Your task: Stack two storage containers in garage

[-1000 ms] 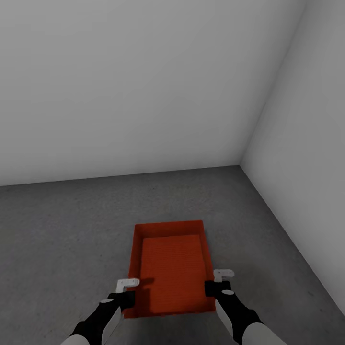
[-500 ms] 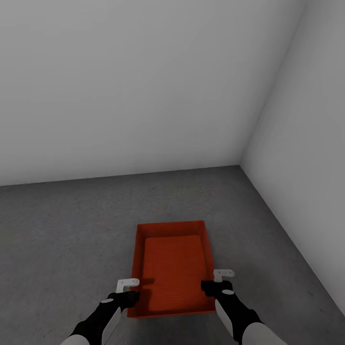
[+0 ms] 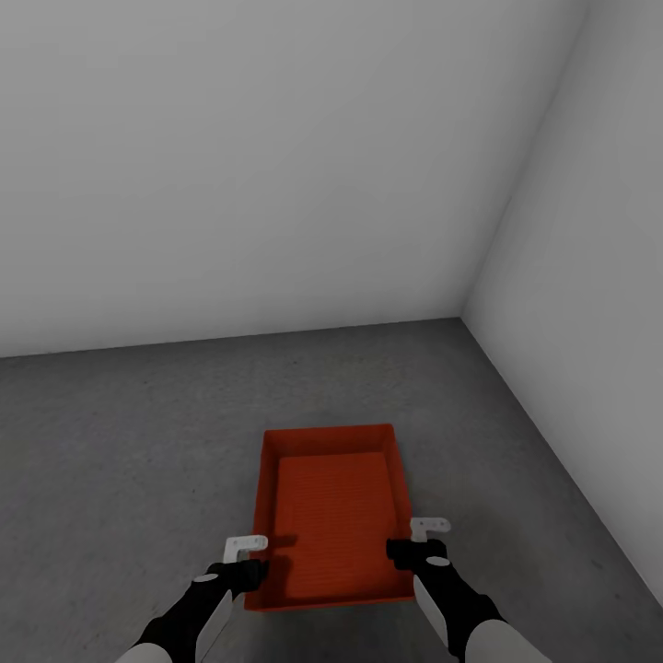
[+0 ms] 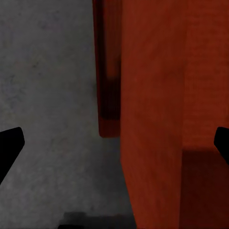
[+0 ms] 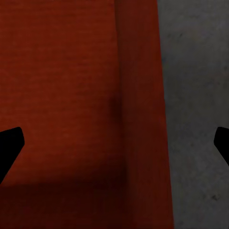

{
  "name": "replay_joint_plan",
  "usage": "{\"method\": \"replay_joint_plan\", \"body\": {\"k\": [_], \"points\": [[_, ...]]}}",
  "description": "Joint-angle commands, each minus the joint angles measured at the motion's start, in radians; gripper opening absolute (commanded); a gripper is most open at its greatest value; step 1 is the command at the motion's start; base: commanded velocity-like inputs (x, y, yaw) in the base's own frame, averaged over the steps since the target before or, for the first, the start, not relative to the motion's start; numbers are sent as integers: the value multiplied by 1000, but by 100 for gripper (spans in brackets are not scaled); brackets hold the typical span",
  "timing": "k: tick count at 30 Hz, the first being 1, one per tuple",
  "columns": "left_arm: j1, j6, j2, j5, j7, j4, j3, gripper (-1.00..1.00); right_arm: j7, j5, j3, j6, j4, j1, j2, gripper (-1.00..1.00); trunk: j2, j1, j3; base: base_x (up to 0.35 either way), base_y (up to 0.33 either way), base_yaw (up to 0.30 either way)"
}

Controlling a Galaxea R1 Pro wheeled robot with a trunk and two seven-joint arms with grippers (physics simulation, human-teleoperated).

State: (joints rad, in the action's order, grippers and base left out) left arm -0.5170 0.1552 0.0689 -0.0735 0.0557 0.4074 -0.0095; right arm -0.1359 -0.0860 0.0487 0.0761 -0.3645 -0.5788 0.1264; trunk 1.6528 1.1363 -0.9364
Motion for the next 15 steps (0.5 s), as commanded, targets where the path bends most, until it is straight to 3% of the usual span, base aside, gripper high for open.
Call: {"method": "replay_joint_plan", "body": {"k": [1, 15], "points": [[0, 6, 0, -8, 4, 2, -1, 100, -1, -9, 5, 7, -2, 0, 1, 100, 0, 0, -1, 0, 0, 0], [0, 7, 0, -8, 4, 2, -1, 100, -1, -9, 5, 7, -2, 0, 1, 100, 0, 0, -1, 0, 0, 0]]}}
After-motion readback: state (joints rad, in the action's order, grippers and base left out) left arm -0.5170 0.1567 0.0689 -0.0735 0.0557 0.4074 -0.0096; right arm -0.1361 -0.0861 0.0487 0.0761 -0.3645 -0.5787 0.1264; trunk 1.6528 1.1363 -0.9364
